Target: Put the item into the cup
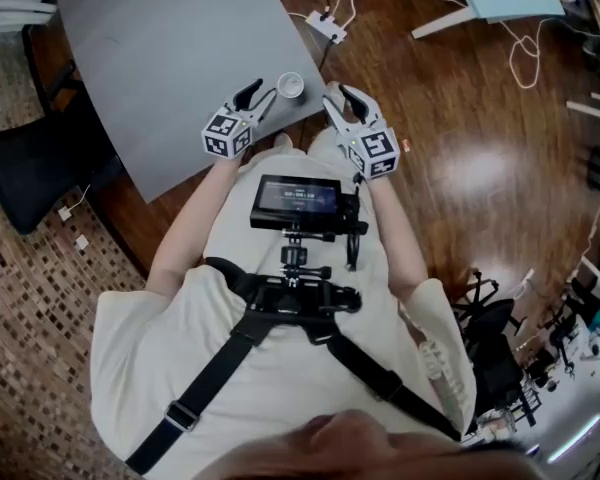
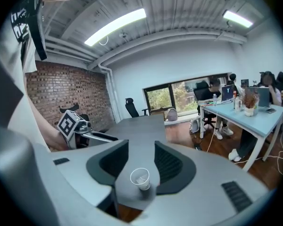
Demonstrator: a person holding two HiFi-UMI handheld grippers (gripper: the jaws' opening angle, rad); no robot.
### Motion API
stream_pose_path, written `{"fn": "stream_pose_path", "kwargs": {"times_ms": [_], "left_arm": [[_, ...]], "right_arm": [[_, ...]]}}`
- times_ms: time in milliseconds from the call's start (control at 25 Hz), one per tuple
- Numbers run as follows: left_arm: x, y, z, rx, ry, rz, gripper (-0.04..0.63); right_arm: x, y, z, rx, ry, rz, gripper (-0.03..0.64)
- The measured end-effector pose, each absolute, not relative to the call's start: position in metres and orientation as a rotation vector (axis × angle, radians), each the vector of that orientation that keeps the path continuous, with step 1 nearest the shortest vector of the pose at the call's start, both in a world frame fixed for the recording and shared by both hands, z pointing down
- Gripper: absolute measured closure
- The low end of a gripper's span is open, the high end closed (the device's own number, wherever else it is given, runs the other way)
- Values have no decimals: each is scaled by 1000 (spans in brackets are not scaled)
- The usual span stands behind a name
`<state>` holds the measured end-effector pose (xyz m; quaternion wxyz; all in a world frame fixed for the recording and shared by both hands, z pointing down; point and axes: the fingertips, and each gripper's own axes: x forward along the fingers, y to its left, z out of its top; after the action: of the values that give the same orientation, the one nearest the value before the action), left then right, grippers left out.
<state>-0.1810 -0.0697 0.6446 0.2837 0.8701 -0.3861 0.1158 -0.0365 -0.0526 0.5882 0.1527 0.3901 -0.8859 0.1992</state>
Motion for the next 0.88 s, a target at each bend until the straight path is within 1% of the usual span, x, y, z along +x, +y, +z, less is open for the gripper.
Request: {"fn": "stream_pose_path", "kwargs": {"times_ms": [240,320,400,520,640,760,880], "left_arm": [[-191,-49,627,2375,-1050,216,426],[-199,-37,614,2396,-1052,139,426],[-205,-24,602,2411,-1041,44,426],[-206,-12,593,2396,-1036,-61,413],[-198,-3,588,2405,-1056,-46,413],[-189,11,585,2419,-1078,-12,413],[-192,18,581,2381,-1120,-71,414]], "right_arm": [[-23,-53,582,1193,-2564,553,431],[-26,-46,578,1229,-2564,569,429],[-26,-39,578,1267,-2562,563,408],[-25,-32,572,1276,-2567,550,397],[-13,-28,566,1267,-2592,546,394],[6,-24,570,1280,-2619,566,364],[8,-23,559,1251,-2674,590,360]]}}
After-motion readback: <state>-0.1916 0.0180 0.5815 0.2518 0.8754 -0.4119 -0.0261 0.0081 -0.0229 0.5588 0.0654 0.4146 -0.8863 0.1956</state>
